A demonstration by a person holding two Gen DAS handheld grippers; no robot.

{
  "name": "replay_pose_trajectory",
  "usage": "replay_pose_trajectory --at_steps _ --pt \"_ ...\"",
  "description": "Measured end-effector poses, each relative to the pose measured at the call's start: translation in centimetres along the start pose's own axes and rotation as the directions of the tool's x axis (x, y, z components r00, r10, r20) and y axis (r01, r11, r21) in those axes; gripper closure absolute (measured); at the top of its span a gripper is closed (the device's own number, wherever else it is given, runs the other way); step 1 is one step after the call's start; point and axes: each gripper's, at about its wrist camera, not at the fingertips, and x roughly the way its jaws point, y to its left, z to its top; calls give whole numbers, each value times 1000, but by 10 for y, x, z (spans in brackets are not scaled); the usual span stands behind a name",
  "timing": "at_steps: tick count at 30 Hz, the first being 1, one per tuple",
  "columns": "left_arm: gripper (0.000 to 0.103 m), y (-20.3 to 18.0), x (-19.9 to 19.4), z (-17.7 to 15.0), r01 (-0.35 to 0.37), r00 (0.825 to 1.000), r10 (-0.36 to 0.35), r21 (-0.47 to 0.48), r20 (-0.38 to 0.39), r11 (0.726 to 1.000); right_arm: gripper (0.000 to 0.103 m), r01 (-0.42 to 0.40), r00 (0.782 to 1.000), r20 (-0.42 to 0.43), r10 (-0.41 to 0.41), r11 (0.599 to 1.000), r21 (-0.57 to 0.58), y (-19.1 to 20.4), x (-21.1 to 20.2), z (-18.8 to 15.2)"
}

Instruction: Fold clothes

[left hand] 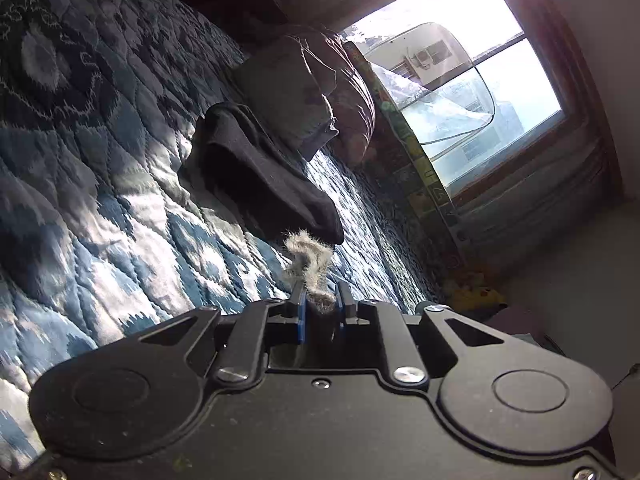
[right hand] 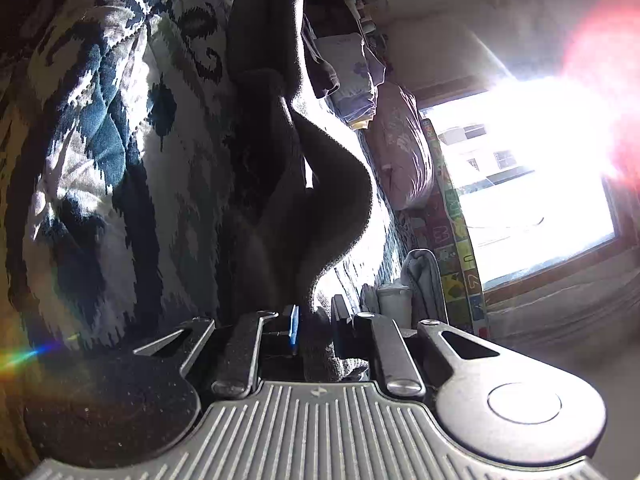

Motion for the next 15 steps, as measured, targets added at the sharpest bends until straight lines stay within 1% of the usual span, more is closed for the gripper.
replay_pose_trajectory --at_steps 5,6,8,9,10,11,12,14,15 --pt "92 8 -8 13 -10 998 12 -35 65 999 87 -58 998 -17 58 998 -17 15 2 5" --pt "92 10 -10 16 -21 997 24 -45 77 999 86 -63 998 -21 62 998 -17 16 3 5" --pt "92 18 -9 19 -60 994 66 -68 89 996 86 -74 997 -26 73 997 -4 16 6 6" --pt "93 22 -7 18 -92 991 99 -74 87 993 86 -78 997 -29 78 997 0 15 7 7" --pt "96 26 -5 18 -127 987 134 -79 84 989 86 -81 996 -32 81 997 3 14 7 9" --pt "96 31 -2 17 -158 983 166 -96 75 983 86 -84 996 -34 84 996 8 12 7 10" --pt "96 36 1 16 -188 978 196 -116 64 975 86 -86 996 -37 86 996 12 11 7 11" --pt "94 44 4 13 -260 962 269 -138 48 956 82 -95 995 -40 96 995 28 7 5 13" --pt "92 46 2 13 -271 958 281 -151 50 951 80 -107 993 -40 109 993 55 1 5 13"
